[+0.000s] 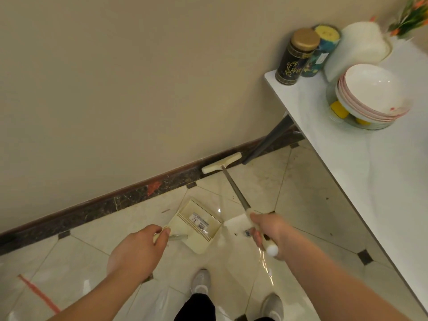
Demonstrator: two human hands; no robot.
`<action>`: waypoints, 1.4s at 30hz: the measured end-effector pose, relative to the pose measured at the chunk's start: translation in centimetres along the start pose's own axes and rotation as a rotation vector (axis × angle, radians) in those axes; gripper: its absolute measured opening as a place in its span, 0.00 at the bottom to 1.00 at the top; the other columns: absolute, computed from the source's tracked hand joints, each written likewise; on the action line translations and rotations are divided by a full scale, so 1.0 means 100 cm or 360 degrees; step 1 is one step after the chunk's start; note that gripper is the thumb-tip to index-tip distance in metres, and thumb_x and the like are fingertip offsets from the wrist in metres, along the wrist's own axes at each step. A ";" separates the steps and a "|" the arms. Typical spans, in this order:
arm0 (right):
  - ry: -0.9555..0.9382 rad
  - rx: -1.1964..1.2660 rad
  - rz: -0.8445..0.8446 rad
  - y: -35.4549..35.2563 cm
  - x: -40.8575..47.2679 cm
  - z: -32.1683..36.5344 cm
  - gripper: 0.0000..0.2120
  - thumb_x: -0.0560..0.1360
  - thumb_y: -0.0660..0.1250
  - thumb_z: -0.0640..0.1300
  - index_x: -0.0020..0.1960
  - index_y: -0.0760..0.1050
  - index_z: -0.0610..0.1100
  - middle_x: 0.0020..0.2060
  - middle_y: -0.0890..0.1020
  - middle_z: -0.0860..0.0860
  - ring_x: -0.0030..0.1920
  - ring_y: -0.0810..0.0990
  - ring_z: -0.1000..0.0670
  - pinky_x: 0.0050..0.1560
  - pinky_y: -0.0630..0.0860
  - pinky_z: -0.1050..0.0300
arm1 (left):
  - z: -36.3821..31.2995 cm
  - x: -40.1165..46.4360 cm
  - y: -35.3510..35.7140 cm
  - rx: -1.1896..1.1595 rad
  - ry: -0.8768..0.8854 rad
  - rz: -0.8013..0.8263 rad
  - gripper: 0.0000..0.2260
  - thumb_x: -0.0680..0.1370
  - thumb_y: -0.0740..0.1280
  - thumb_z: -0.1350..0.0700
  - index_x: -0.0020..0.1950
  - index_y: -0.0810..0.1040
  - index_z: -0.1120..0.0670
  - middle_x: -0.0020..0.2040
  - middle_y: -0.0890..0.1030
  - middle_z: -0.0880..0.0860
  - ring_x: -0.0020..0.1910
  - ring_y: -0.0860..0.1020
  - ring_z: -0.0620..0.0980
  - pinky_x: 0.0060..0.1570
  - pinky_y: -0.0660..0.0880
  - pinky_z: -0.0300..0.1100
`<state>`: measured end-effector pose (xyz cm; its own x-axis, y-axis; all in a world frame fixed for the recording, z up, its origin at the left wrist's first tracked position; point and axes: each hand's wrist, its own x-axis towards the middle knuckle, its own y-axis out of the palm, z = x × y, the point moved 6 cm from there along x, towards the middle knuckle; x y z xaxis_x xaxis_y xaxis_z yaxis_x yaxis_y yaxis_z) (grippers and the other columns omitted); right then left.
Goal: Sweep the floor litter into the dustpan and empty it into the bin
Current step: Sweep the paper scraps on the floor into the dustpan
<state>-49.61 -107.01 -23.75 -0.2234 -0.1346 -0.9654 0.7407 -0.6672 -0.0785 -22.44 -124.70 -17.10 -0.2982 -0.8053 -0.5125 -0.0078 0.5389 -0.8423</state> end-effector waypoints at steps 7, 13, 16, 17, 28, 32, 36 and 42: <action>0.0112 -0.0060 -0.0112 0.012 0.071 0.019 0.11 0.79 0.67 0.46 0.57 0.73 0.40 0.43 0.78 0.42 0.25 0.74 0.50 0.27 0.74 0.61 | 0.008 0.003 0.005 -0.0003 -0.0026 -0.0065 0.21 0.80 0.53 0.32 0.61 0.78 0.39 0.43 0.83 0.45 0.39 0.78 0.47 0.38 0.78 0.42; 0.0274 -0.0019 0.0077 -0.034 0.026 -0.025 0.16 0.79 0.70 0.47 0.57 0.73 0.35 0.32 0.78 0.44 0.20 0.72 0.53 0.20 0.72 0.64 | 0.005 0.004 0.004 -0.0072 -0.0035 -0.0022 0.20 0.80 0.54 0.33 0.61 0.78 0.39 0.45 0.84 0.47 0.44 0.81 0.50 0.41 0.78 0.43; 0.0241 -0.0120 0.0097 -0.033 -0.011 -0.046 0.15 0.80 0.69 0.47 0.58 0.72 0.36 0.29 0.78 0.43 0.21 0.70 0.52 0.21 0.72 0.64 | 0.004 0.001 -0.004 -0.0079 -0.0028 -0.0008 0.20 0.81 0.53 0.33 0.62 0.78 0.40 0.49 0.85 0.48 0.45 0.81 0.51 0.42 0.78 0.44; 0.0198 -0.0138 0.0107 -0.028 -0.021 -0.051 0.14 0.80 0.68 0.47 0.58 0.72 0.37 0.29 0.78 0.43 0.22 0.71 0.52 0.22 0.71 0.63 | 0.004 0.002 -0.006 -0.0066 -0.0026 -0.0018 0.21 0.81 0.53 0.33 0.62 0.78 0.40 0.49 0.85 0.48 0.45 0.80 0.50 0.41 0.78 0.44; 0.0136 -0.0257 -0.0060 0.015 0.046 -0.039 0.15 0.80 0.67 0.49 0.60 0.74 0.39 0.39 0.78 0.42 0.19 0.73 0.50 0.24 0.71 0.63 | 0.061 -0.019 -0.003 -0.0048 -0.0166 -0.0079 0.20 0.80 0.53 0.32 0.59 0.79 0.39 0.43 0.83 0.47 0.39 0.76 0.50 0.37 0.75 0.43; 0.0241 -0.0315 -0.0074 -0.012 0.014 -0.088 0.16 0.82 0.64 0.51 0.50 0.73 0.37 0.26 0.78 0.44 0.17 0.72 0.51 0.22 0.69 0.65 | 0.072 -0.023 -0.001 -0.0085 -0.0186 -0.0074 0.20 0.80 0.54 0.33 0.60 0.79 0.40 0.46 0.84 0.48 0.41 0.79 0.51 0.38 0.76 0.43; 0.0208 -0.0178 -0.0060 -0.019 -0.020 -0.096 0.16 0.81 0.67 0.49 0.58 0.74 0.36 0.32 0.80 0.41 0.23 0.73 0.51 0.24 0.71 0.62 | 0.073 -0.022 0.000 -0.0083 -0.0157 -0.0044 0.20 0.81 0.53 0.33 0.61 0.79 0.40 0.49 0.85 0.48 0.43 0.79 0.51 0.42 0.79 0.44; 0.0098 -0.0242 0.0014 0.023 0.008 -0.050 0.16 0.80 0.68 0.50 0.59 0.74 0.37 0.39 0.79 0.42 0.22 0.73 0.51 0.24 0.71 0.62 | 0.080 -0.027 -0.003 -0.0091 -0.0178 -0.0131 0.21 0.80 0.53 0.33 0.61 0.79 0.41 0.39 0.79 0.45 0.38 0.78 0.48 0.35 0.77 0.41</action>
<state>-44.92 -105.01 -25.95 -0.1810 -0.0916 -0.9792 0.8309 -0.5469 -0.1024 -13.97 -124.68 -16.83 -0.1859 -0.8682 -0.4601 -0.0830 0.4805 -0.8731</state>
